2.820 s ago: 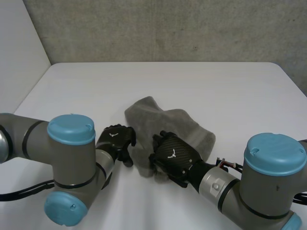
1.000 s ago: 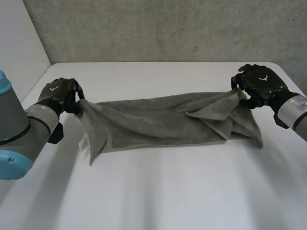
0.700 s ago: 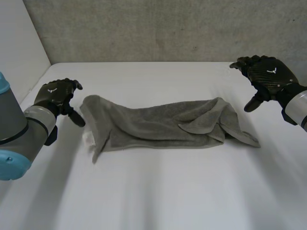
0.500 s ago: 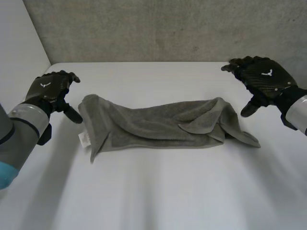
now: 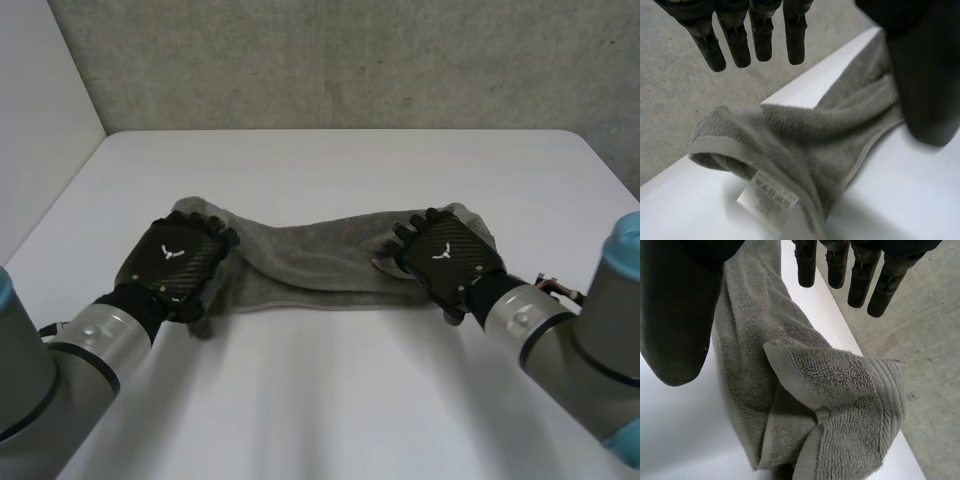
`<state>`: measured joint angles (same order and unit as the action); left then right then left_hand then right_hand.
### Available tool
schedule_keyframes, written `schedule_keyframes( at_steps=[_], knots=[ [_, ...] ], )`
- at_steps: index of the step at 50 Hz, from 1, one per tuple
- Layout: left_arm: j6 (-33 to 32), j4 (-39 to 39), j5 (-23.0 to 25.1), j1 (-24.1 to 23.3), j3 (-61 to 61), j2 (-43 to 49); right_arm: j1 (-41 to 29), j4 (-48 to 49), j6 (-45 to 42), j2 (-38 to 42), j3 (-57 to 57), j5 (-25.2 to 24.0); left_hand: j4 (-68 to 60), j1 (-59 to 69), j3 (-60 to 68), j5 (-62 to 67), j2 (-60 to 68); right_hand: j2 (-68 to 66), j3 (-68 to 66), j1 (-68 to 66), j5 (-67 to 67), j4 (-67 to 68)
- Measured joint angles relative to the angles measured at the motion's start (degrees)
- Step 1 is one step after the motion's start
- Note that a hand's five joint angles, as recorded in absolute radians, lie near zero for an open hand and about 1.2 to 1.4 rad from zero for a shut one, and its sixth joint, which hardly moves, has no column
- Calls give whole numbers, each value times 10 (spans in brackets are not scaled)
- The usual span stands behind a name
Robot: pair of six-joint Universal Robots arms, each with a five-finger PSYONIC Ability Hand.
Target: Fold the towel.
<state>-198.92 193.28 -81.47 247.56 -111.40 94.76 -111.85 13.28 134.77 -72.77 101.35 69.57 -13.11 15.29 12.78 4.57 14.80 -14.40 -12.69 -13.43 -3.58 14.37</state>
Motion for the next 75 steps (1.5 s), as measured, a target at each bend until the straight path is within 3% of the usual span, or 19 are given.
schedule_keyframes(
  at_steps=[12,19,24,32,39,53,60,72,75],
  knots=[
    [-128,86,-28,-19,-2,88,-28,77,-5,85,-42,54,0,0,0,2,0,-6,0,-12,-8,0],
    [-200,128,-29,-19,6,133,-23,84,-14,116,-64,65,0,6,0,21,10,-112,0,-117,-130,0],
    [-238,162,-31,-17,23,171,-18,94,-17,133,-76,66,0,28,0,41,33,-226,0,-233,-235,0],
    [-273,184,-40,-12,60,230,-5,101,-16,149,-93,61,0,202,0,205,208,-588,0,-615,-607,0],
    [-293,181,-43,6,90,261,31,100,-4,145,-106,58,0,424,0,439,437,-593,0,-624,-625,0],
    [-307,176,-42,84,149,283,135,99,133,131,-139,27,0,438,0,451,446,-593,0,-624,-625,0],
    [-303,176,-42,92,170,284,177,100,145,141,-145,-22,0,438,0,450,445,-593,0,-623,-625,0],
    [-279,155,-41,81,156,257,206,88,143,119,-118,-57,0,359,0,368,364,-73,0,-63,-16,0],
    [-256,139,-38,79,145,233,205,86,143,92,-100,-63,0,316,0,323,322,-28,0,-12,0,0]
  ],
)
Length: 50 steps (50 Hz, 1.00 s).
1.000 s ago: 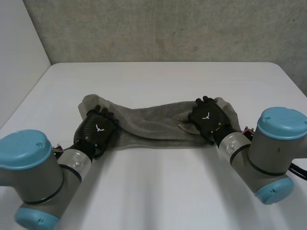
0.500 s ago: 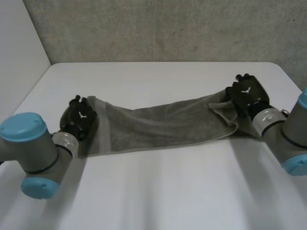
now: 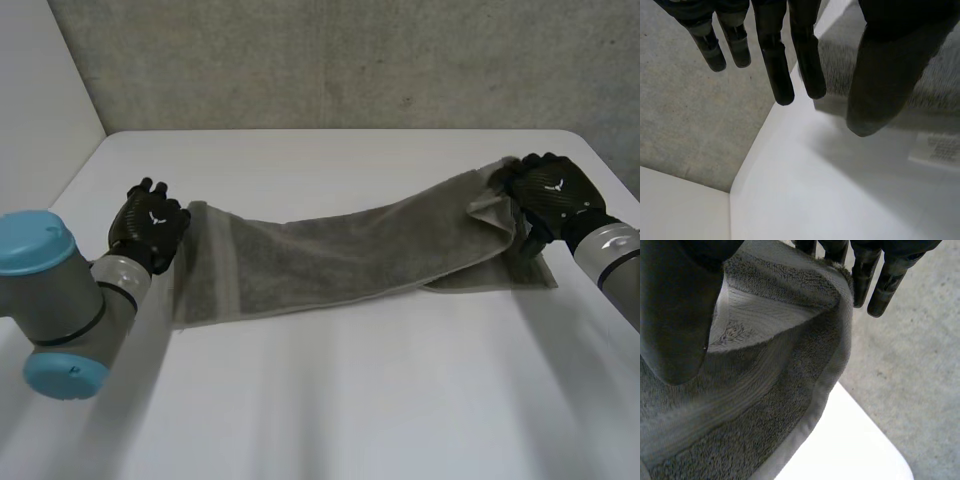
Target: Fold the towel.
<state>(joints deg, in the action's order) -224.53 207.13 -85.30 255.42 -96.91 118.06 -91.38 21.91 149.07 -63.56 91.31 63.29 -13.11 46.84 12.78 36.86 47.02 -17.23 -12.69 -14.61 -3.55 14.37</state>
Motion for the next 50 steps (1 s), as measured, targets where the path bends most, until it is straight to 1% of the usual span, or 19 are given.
schedule_keyframes(
  at_steps=[3,4,6,8,11,15,22,25,29,32,39,43,47,50],
  knots=[
    [34,-17,2,-1,-14,-30,-1,-1,0,-31,20,-17,0,-66,0,-67,-66,4,0,7,0,0],
    [53,-24,3,-1,-20,-45,-1,-1,0,-44,29,-29,0,-99,0,-104,-101,4,0,9,0,0],
    [79,-33,5,-2,-29,-64,-1,0,-1,-60,40,-48,0,-126,0,-134,-126,4,0,11,0,0],
    [111,-42,8,-3,-41,-87,-1,0,-3,-79,54,-79,0,-136,0,-148,-135,14,0,12,0,0],
    [147,-52,16,-5,-53,-111,1,-1,-5,-93,65,-112,0,-136,0,-151,-136,27,0,13,0,0],
    [183,-64,28,-11,-65,-135,2,-2,-9,-100,73,-139,0,-136,0,-153,-136,27,0,14,0,0],
    [210,-81,35,-32,-70,-142,5,-3,-39,-98,76,-148,0,-136,0,-155,-138,26,0,9,-1,0],
    [216,-85,36,-45,-69,-139,11,-4,-64,-97,77,-149,0,-136,0,-155,-138,-4,0,-30,-46,0],
    [220,-88,35,-62,-69,-136,20,-9,-99,-98,80,-149,0,-138,0,-155,-138,20,0,-1,-1,0],
    [221,-88,34,-72,-68,-134,25,-19,-117,-98,83,-151,0,-139,0,-155,-138,28,0,13,0,0],
    [221,-87,31,-81,-68,-133,27,-65,-158,-98,98,-180,0,-139,0,-158,-141,28,0,14,0,0],
    [222,-86,30,-81,-68,-133,22,-90,-211,-95,120,-197,0,-139,0,-158,-141,28,0,14,0,0],
    [224,-85,30,-81,-68,-133,10,-97,-256,-90,136,-193,0,-139,0,-158,-141,28,0,14,0,0],
    [231,-84,29,-80,-68,-133,-9,-96,-292,-80,147,-172,0,-139,0,-158,-141,28,0,14,0,0]
  ],
)
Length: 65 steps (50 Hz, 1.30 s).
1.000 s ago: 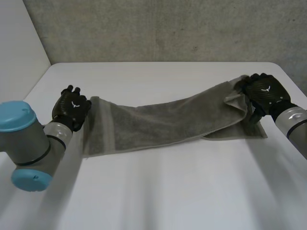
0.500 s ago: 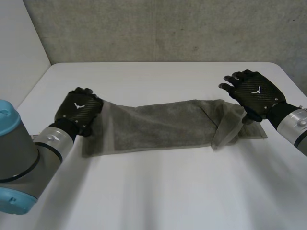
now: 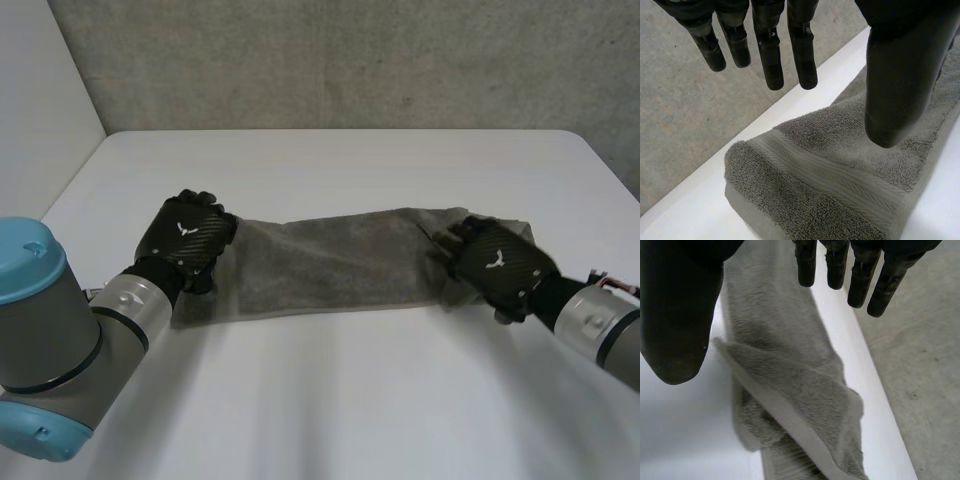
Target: Fold the towel.
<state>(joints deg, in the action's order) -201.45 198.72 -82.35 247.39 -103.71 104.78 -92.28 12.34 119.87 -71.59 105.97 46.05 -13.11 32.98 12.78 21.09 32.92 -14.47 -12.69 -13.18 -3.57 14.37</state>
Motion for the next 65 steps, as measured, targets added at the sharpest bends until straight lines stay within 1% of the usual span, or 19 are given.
schedule_keyframes(
  at_steps=[2,7,11,17,25,30,36,47,50,53,55,59,62,65],
  knots=[
    [11,0,0,0,0,0,-18,5,-21,12,3,31,0,0,0,0,0,0,0,-1,0,0],
    [32,0,0,-4,0,-1,-53,23,-35,36,1,89,0,0,0,0,0,-3,0,-19,-12,0],
    [42,0,-1,-7,0,-1,-80,48,-35,53,-2,121,0,0,0,0,0,-13,0,-35,-39,0],
    [44,0,-1,-9,-1,-1,-109,86,-31,76,-12,148,0,0,0,0,0,-58,0,-74,-82,0],
    [43,0,0,-9,-4,-1,-128,103,-38,109,-32,180,0,-3,0,-1,-2,-170,0,-182,-182,0],
    [43,0,0,-9,-7,-1,-138,113,-48,124,-41,200,0,-8,0,-6,-5,-179,0,-197,-197,0],
    [43,0,0,-9,-7,-1,-141,125,-58,134,-47,211,0,-8,0,-6,-6,-189,0,-207,-208,0],
    [44,1,0,-9,-9,-1,-140,132,-66,152,-59,218,0,-13,0,-11,-10,-347,0,-358,-349,0],
    [44,1,0,-9,-10,-1,-140,132,-67,157,-62,219,0,-13,0,-11,-10,-412,0,-427,-417,0],
    [44,1,0,-9,-11,-1,-139,132,-67,160,-65,219,0,-13,0,-11,-11,-537,0,-559,-551,0],
    [44,1,0,-9,-11,-1,-138,131,-66,158,-66,219,0,-13,0,-11,-11,-582,0,-612,-609,0],
    [44,1,0,-9,-11,-1,-134,129,-57,143,-67,219,0,-13,0,-12,-11,-584,0,-614,-617,0],
    [44,1,0,-9,-12,-1,-123,129,-24,112,-69,217,0,-14,0,-14,-12,-584,0,-614,-617,0],
    [44,2,0,-7,-14,-1,-100,130,52,75,-78,216,0,-14,0,-15,-14,-584,0,-614,-617,0]
  ],
)
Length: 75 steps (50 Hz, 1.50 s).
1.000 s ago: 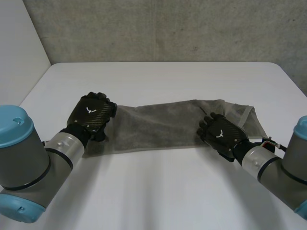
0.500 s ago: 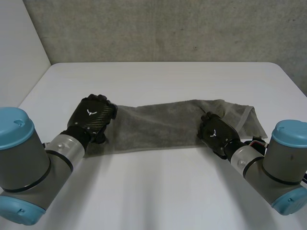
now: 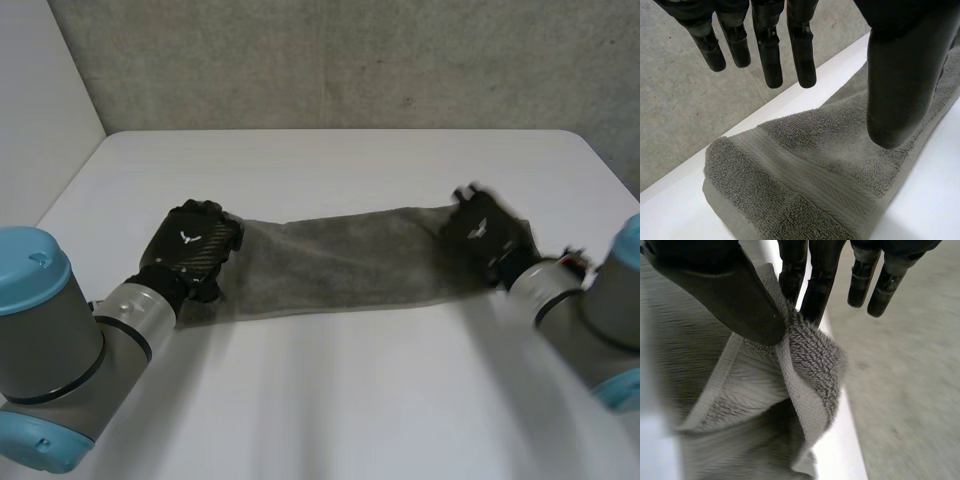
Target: Fold the towel.
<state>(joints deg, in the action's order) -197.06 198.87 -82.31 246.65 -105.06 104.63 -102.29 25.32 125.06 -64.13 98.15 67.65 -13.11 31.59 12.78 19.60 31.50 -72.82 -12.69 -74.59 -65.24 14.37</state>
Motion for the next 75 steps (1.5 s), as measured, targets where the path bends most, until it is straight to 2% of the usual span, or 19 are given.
schedule_keyframes(
  at_steps=[6,11,29,38,54,75],
  knots=[
    [0,2,1,2,-3,0,62,3,226,-60,-31,2,0,-5,0,-3,-2,0,0,0,-1,0],
    [-1,3,1,2,-4,2,83,5,300,-72,-41,4,0,-5,0,-4,-2,0,0,0,-1,0],
    [-7,4,-4,10,-4,43,115,6,284,-36,-50,14,0,-11,0,-8,-7,0,0,0,-1,0],
    [-14,2,-37,5,0,78,108,6,283,-35,-42,8,0,-11,0,-8,-7,0,0,-1,-1,0],
    [-135,4,-82,21,-3,101,104,7,280,-31,-38,7,0,-32,0,-30,-29,0,0,-1,-1,0],
    [-135,24,-79,23,9,122,104,7,280,-30,-34,7,0,-32,0,-27,-29,0,0,-1,-1,0]
  ],
)
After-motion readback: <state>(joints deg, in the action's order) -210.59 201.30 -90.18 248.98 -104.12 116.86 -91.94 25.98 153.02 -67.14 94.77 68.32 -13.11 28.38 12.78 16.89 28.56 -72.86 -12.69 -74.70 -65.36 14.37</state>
